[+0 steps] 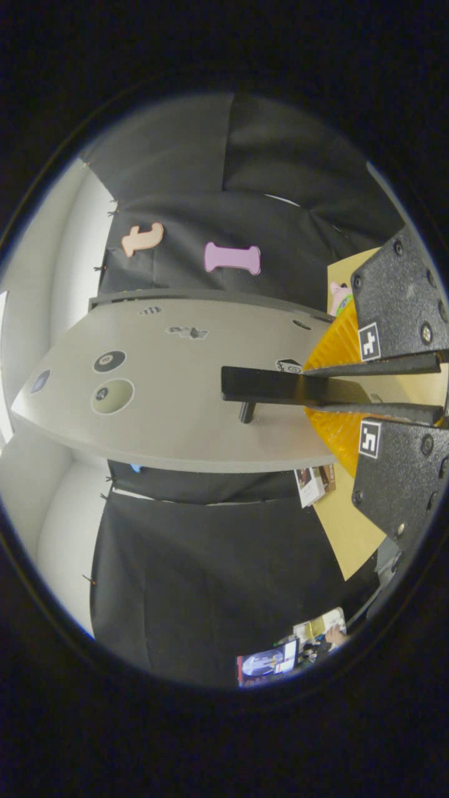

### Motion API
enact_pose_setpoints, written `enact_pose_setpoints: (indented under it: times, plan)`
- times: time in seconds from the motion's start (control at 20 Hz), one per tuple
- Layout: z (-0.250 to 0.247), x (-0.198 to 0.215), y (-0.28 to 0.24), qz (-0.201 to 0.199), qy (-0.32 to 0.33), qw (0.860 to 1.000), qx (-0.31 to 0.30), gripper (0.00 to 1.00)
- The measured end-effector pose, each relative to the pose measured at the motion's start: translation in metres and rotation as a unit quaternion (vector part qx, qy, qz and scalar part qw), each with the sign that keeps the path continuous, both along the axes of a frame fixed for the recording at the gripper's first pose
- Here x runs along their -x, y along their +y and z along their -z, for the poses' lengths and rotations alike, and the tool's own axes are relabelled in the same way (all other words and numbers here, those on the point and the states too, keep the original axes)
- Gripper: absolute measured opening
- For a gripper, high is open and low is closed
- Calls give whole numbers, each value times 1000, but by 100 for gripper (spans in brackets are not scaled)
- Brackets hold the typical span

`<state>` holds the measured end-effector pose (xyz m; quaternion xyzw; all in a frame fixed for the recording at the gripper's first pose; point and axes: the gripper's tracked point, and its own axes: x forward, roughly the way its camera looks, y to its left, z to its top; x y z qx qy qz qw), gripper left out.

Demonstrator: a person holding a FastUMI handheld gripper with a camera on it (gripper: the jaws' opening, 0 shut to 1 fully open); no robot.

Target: Open the shoe cabinet door, grab the shoes and put them into the shoe cabinet, then close the shoe cabinet door.

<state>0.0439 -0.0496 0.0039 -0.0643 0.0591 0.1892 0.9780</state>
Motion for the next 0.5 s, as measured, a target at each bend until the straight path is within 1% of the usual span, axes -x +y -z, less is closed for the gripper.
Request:
enact_pose_setpoints:
  times: [0.1,0.25,0.35,0.4,0.5]
  plan:
    - [-4,-3,-19,9,2,1000,-9,20]
    - [-4,1,-40,50,-11,999,-8,18]
    - [-5,-1,-60,82,-14,997,-8,14]
    - [-8,-2,-71,97,-16,995,-18,10]
    - [-11,-3,-93,119,-20,992,-21,5]
